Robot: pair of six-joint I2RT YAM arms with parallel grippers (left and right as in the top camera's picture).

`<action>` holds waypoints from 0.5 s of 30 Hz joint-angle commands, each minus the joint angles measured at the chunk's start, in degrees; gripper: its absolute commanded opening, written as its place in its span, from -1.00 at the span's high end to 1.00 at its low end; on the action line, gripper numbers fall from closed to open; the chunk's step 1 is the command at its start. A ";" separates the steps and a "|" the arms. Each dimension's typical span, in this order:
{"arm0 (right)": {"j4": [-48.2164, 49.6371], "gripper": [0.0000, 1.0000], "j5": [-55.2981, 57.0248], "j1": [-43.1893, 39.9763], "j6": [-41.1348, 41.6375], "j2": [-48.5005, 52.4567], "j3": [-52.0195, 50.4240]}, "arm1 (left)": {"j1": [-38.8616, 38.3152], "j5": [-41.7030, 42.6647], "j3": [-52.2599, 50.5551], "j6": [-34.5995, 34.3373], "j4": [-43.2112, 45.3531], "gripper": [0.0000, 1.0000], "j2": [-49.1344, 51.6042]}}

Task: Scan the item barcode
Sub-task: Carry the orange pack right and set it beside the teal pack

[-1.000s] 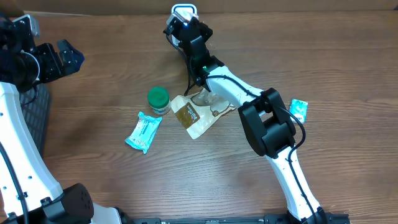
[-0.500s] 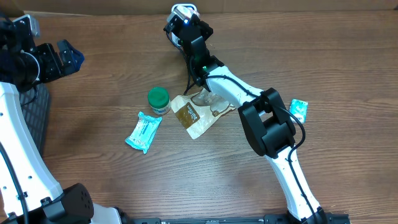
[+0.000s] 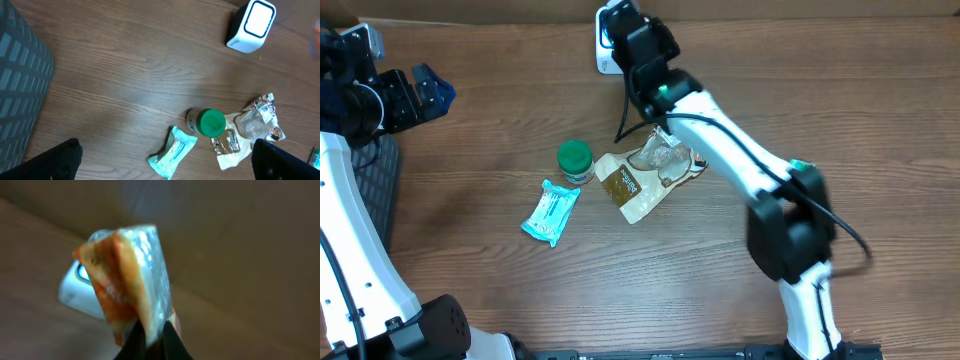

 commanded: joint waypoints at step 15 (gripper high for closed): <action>-53.16 0.92 -24.20 -16.48 33.53 -17.35 -4.66 | -0.15 0.44 0.83 1.07 0.00 -0.99 -0.39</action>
